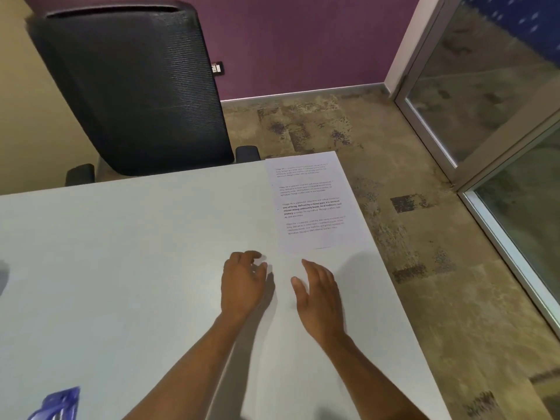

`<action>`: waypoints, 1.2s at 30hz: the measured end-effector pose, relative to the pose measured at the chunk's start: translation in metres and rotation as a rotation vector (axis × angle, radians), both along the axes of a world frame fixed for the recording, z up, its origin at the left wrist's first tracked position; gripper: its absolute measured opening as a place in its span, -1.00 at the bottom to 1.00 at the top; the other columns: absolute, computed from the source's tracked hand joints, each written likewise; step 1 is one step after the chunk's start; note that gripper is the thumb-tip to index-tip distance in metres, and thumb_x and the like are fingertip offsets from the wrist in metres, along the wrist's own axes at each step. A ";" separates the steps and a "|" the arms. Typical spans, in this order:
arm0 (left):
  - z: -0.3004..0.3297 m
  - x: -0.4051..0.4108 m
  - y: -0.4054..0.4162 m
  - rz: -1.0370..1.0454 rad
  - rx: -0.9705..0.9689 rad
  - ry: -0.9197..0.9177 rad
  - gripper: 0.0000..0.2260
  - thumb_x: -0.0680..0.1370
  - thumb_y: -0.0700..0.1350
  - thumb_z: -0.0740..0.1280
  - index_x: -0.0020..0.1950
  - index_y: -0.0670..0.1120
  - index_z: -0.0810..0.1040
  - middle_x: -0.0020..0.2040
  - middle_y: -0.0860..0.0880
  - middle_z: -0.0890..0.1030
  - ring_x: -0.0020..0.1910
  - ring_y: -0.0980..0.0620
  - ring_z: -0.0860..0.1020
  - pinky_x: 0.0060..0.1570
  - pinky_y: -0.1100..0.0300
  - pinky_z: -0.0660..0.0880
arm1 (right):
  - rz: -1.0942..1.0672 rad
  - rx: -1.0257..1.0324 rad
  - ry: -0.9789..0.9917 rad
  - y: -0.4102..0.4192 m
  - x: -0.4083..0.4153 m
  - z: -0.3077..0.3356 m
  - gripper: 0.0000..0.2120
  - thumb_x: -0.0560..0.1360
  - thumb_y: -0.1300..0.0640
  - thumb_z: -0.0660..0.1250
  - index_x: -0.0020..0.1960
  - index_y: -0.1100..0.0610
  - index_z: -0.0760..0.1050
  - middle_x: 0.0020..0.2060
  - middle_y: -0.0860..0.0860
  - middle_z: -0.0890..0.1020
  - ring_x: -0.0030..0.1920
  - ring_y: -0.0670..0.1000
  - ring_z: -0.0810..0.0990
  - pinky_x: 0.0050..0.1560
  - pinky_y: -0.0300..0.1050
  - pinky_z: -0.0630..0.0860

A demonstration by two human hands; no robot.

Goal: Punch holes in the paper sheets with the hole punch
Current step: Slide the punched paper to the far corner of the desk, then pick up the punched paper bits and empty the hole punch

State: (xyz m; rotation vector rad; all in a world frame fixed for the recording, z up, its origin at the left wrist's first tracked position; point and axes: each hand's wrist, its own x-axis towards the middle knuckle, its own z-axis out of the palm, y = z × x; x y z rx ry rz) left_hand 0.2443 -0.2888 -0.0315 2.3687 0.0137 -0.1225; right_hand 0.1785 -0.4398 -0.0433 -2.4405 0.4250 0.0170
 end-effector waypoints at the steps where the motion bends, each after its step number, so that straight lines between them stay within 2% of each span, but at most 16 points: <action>1: 0.004 -0.014 0.008 -0.009 0.004 -0.005 -0.79 0.54 -0.10 0.35 0.15 -0.08 0.60 0.10 -0.11 0.58 0.06 -0.09 0.53 -0.01 0.22 0.34 | 0.021 0.005 0.014 0.006 -0.011 0.003 -0.55 0.61 -0.12 0.15 0.45 0.01 0.33 0.42 -0.03 0.43 0.42 -0.01 0.35 0.43 -0.06 0.32; 6: 0.020 -0.088 0.056 -0.019 0.030 0.027 -0.80 0.53 -0.11 0.35 0.14 -0.07 0.62 0.13 -0.08 0.58 0.09 -0.08 0.52 0.06 0.15 0.42 | 0.122 0.043 -0.043 0.037 -0.068 0.022 -0.60 0.59 0.01 0.28 0.37 0.17 0.46 0.31 0.09 0.55 0.35 0.10 0.45 0.38 -0.03 0.37; 10: 0.025 -0.144 0.101 0.000 0.062 0.044 -0.81 0.53 -0.11 0.35 0.13 -0.06 0.62 0.11 -0.03 0.58 0.07 -0.04 0.51 0.02 0.22 0.36 | 0.129 0.086 -0.148 0.073 -0.112 0.032 -0.66 0.54 0.14 0.38 0.26 0.27 0.54 0.19 0.15 0.62 0.23 0.18 0.55 0.27 0.07 0.48; 13: 0.027 -0.180 0.133 0.014 0.103 0.066 -0.80 0.53 -0.11 0.35 0.13 -0.06 0.62 0.09 -0.03 0.58 0.06 -0.05 0.52 0.00 0.21 0.38 | 0.139 0.124 -0.218 0.101 -0.141 0.035 -0.68 0.50 0.18 0.41 0.21 0.31 0.56 0.13 0.15 0.65 0.17 0.19 0.60 0.21 0.09 0.53; 16: 0.030 -0.209 0.165 0.023 0.143 0.089 -0.80 0.53 -0.12 0.34 0.14 -0.07 0.62 0.09 -0.05 0.57 0.06 -0.09 0.52 0.03 0.11 0.44 | 0.164 0.163 -0.227 0.128 -0.166 0.037 -0.68 0.51 0.17 0.41 0.21 0.30 0.57 0.14 0.13 0.66 0.17 0.14 0.60 0.24 0.02 0.52; 21: 0.031 -0.245 0.213 0.055 0.183 0.132 -0.81 0.52 -0.15 0.35 0.11 -0.11 0.62 0.06 -0.08 0.56 0.02 -0.14 0.52 -0.03 0.10 0.44 | 0.159 0.229 -0.098 0.170 -0.196 0.043 -0.67 0.55 0.12 0.38 0.26 0.24 0.55 0.20 0.08 0.63 0.24 0.07 0.56 0.31 -0.08 0.44; 25: 0.028 -0.259 0.239 0.076 0.177 0.186 -0.78 0.53 -0.17 0.32 0.16 -0.13 0.61 0.11 -0.10 0.56 0.07 -0.14 0.52 0.03 0.06 0.48 | 0.115 0.314 0.009 0.200 -0.213 0.047 -0.67 0.58 0.11 0.33 0.29 0.22 0.53 0.23 0.05 0.60 0.26 0.02 0.52 0.33 -0.12 0.41; 28: 0.024 -0.260 0.252 0.072 0.186 0.209 -0.75 0.56 -0.17 0.28 0.22 -0.14 0.58 0.13 -0.12 0.55 0.11 -0.13 0.52 0.01 0.03 0.50 | 0.017 0.417 0.114 0.216 -0.219 0.047 -0.70 0.59 0.09 0.30 0.28 0.17 0.53 0.21 -0.02 0.60 0.21 -0.03 0.53 0.27 -0.14 0.44; 30: 0.022 -0.256 0.257 0.035 0.229 0.222 -0.79 0.56 -0.18 0.25 0.16 -0.16 0.56 0.07 -0.13 0.55 0.07 -0.15 0.51 -0.08 0.03 0.49 | -0.081 0.509 0.180 0.224 -0.218 0.047 -0.77 0.59 0.07 0.29 0.19 0.10 0.58 0.11 -0.08 0.62 0.11 -0.09 0.57 0.16 -0.24 0.43; 31: 0.021 -0.254 0.258 0.022 0.253 0.228 -0.83 0.56 -0.18 0.24 0.10 -0.18 0.55 0.03 -0.14 0.55 0.04 -0.15 0.51 -0.14 0.04 0.46 | -0.113 0.556 0.204 0.227 -0.218 0.046 -0.84 0.58 0.06 0.28 0.07 0.05 0.61 -0.02 -0.11 0.63 -0.01 -0.09 0.57 0.07 -0.23 0.43; 33: 0.020 -0.247 0.260 0.016 0.276 0.233 -0.87 0.56 -0.19 0.24 0.01 -0.22 0.52 -0.01 -0.15 0.53 -0.02 -0.15 0.49 -0.21 0.05 0.41 | -0.122 0.664 0.234 0.232 -0.220 0.045 -0.78 0.58 0.04 0.26 -0.23 0.06 0.47 -0.30 -0.07 0.49 -0.27 -0.01 0.43 -0.14 -0.08 0.38; 34: 0.019 -0.244 0.259 0.016 0.278 0.229 -0.89 0.57 -0.20 0.24 -0.02 -0.22 0.51 -0.02 -0.15 0.53 -0.04 -0.15 0.48 -0.22 0.05 0.40 | -0.147 0.739 0.253 0.233 -0.221 0.044 -0.75 0.57 0.05 0.26 -0.26 0.08 0.43 -0.34 -0.03 0.43 -0.30 0.02 0.37 -0.19 -0.03 0.35; 36: 0.018 -0.238 0.257 0.005 0.290 0.218 -0.89 0.57 -0.19 0.25 -0.07 -0.21 0.50 -0.04 -0.14 0.52 -0.07 -0.14 0.46 -0.24 0.06 0.41 | -0.197 0.880 0.286 0.232 -0.219 0.044 -0.81 0.57 0.08 0.30 -0.21 0.07 0.52 -0.31 -0.02 0.47 -0.29 0.00 0.39 -0.21 -0.05 0.38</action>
